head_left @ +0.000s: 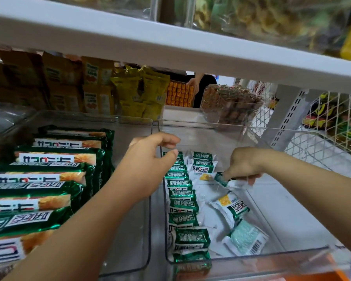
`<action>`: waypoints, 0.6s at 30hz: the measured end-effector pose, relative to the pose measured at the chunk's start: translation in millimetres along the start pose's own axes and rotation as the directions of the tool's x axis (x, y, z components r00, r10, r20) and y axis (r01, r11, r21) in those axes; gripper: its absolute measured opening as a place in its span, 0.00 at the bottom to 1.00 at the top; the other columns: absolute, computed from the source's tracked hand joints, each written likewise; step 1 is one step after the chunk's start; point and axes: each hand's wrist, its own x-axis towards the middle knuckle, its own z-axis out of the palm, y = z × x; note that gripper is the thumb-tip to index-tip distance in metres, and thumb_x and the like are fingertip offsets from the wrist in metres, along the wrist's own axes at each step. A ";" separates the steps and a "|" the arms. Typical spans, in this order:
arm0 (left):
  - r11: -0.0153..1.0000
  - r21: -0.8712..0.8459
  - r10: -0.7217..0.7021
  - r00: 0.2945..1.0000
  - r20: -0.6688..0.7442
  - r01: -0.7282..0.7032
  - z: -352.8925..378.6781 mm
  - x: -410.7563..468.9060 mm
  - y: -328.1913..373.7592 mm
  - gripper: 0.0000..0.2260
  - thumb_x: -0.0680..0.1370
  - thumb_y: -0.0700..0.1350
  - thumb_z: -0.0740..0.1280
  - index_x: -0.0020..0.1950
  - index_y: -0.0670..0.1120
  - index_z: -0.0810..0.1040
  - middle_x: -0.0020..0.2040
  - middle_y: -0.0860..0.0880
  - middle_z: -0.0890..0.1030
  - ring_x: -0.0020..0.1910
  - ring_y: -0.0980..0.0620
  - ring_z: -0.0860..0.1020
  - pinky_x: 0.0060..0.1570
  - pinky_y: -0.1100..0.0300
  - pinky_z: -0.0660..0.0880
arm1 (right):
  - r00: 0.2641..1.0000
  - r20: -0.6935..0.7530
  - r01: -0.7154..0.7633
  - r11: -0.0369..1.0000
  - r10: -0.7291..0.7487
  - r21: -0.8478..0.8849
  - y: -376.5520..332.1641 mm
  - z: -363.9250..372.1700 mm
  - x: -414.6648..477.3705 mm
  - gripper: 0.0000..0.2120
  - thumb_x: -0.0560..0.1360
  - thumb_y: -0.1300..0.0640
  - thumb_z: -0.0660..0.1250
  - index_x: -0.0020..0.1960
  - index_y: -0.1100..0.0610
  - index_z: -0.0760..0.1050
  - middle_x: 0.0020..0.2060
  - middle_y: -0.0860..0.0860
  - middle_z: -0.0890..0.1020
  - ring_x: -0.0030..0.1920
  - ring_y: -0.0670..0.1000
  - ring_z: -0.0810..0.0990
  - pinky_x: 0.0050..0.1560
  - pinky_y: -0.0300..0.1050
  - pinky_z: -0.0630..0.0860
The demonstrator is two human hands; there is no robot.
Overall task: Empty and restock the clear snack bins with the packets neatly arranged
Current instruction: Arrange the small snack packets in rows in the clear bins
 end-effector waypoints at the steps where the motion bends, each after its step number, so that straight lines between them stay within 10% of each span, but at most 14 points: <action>1: 1.000 0.000 0.001 1.000 0.002 -0.001 0.2 -0.1 0.5 0.09 0.79 0.47 0.64 0.54 0.63 0.73 0.52 0.63 0.75 0.48 0.61 0.73 0.34 0.82 0.65 | 1.000 0.025 0.016 0.996 -0.018 0.084 -0.3 4.0 -1.7 0.18 0.74 0.46 0.67 0.35 0.59 0.76 0.28 0.55 0.81 0.27 0.52 0.77 0.26 0.37 0.68; 8: 1.000 -0.007 -0.008 1.000 0.003 0.008 0.3 0.2 1.6 0.09 0.79 0.47 0.65 0.52 0.63 0.73 0.53 0.62 0.76 0.55 0.57 0.74 0.34 0.82 0.66 | 0.965 0.016 0.263 0.965 -0.263 -0.009 -3.8 22.7 -4.7 0.13 0.79 0.50 0.62 0.61 0.55 0.75 0.36 0.48 0.79 0.35 0.47 0.77 0.37 0.39 0.71; 18: 1.000 -0.023 -0.002 1.000 0.006 0.002 0.4 1.2 0.3 0.09 0.79 0.47 0.64 0.52 0.62 0.73 0.53 0.61 0.76 0.53 0.58 0.74 0.33 0.81 0.66 | 0.921 -0.003 0.387 0.911 -0.391 0.143 6.1 31.2 3.7 0.06 0.75 0.50 0.69 0.43 0.50 0.74 0.48 0.52 0.81 0.45 0.48 0.76 0.49 0.44 0.74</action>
